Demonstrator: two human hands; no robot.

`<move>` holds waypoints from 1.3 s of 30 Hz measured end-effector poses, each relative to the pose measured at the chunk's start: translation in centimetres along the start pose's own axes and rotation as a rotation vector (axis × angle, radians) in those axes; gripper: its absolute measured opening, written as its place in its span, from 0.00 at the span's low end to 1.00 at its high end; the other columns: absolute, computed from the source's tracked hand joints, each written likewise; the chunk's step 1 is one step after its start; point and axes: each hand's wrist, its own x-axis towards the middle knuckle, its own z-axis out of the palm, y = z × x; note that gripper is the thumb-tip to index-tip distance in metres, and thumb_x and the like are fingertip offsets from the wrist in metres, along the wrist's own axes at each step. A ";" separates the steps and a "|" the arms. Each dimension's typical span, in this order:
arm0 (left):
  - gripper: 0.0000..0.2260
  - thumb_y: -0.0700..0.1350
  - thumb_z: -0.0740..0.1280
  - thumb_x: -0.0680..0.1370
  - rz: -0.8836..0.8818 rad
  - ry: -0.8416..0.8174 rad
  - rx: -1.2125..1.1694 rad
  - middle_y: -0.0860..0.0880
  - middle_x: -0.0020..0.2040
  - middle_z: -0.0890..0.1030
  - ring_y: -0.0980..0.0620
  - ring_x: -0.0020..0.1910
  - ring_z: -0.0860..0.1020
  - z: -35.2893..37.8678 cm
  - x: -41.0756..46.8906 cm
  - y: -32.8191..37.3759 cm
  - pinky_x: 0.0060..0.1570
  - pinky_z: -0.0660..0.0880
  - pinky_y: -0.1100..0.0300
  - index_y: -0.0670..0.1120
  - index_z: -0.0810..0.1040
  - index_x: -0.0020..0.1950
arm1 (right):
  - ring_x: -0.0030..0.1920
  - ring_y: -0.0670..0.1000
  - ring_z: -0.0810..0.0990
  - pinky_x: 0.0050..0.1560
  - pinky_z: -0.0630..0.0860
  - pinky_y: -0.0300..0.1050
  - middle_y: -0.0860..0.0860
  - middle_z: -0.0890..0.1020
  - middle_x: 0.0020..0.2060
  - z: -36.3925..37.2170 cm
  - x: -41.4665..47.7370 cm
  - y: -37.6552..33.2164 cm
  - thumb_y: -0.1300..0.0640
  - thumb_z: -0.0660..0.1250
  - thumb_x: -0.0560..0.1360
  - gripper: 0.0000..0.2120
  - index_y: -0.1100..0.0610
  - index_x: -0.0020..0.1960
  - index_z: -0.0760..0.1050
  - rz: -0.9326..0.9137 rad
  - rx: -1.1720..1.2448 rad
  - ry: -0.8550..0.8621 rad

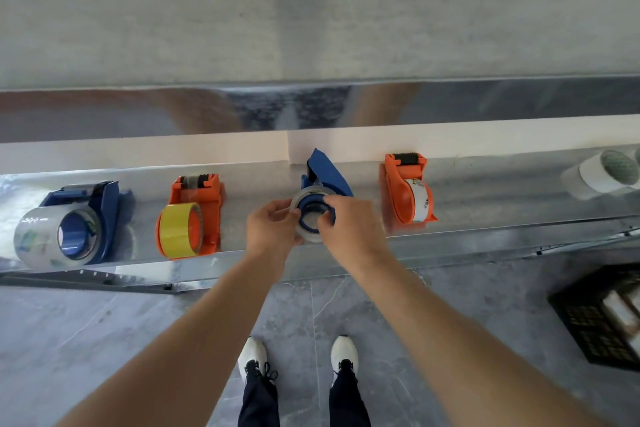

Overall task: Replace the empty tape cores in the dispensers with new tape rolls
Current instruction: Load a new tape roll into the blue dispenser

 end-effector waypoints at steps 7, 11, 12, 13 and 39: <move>0.05 0.38 0.71 0.82 -0.025 0.004 -0.007 0.46 0.52 0.88 0.46 0.50 0.88 -0.2 -0.1 -0.1 0.51 0.87 0.44 0.44 0.83 0.57 | 0.55 0.52 0.81 0.51 0.78 0.39 0.52 0.82 0.58 -1.0 0.4 0.3 0.59 0.72 0.78 0.18 0.56 0.67 0.78 0.003 0.023 0.207; 0.05 0.40 0.72 0.82 -0.032 0.008 -0.007 0.47 0.53 0.88 0.46 0.51 0.87 -0.3 -0.3 -0.2 0.51 0.87 0.45 0.45 0.83 0.58 | 0.57 0.52 0.83 0.54 0.82 0.44 0.51 0.83 0.60 0.0 0.5 1.1 0.57 0.69 0.81 0.21 0.55 0.73 0.74 0.088 0.075 0.139; 0.06 0.40 0.72 0.82 -0.033 0.008 -0.006 0.47 0.53 0.88 0.47 0.51 0.87 -0.3 -0.3 -0.2 0.51 0.87 0.45 0.45 0.83 0.58 | 0.58 0.52 0.83 0.55 0.82 0.45 0.51 0.83 0.62 0.1 0.4 1.2 0.57 0.68 0.82 0.21 0.55 0.74 0.73 0.106 0.094 0.125; 0.06 0.39 0.72 0.82 -0.035 0.011 -0.006 0.47 0.53 0.87 0.47 0.51 0.87 -0.3 -0.3 -0.1 0.51 0.87 0.46 0.45 0.83 0.58 | 0.58 0.53 0.83 0.56 0.81 0.45 0.51 0.83 0.63 0.2 0.2 1.3 0.57 0.66 0.82 0.22 0.55 0.76 0.71 0.120 0.118 0.121; 0.18 0.47 0.77 0.79 -0.209 -0.100 -0.247 0.40 0.55 0.87 0.42 0.51 0.87 -0.2 -1.7 2.0 0.50 0.85 0.47 0.40 0.80 0.65 | 0.52 0.46 0.79 0.42 0.70 0.24 0.48 0.82 0.54 2.2 -1.4 2.6 0.63 0.66 0.82 0.14 0.57 0.67 0.76 0.199 0.415 0.091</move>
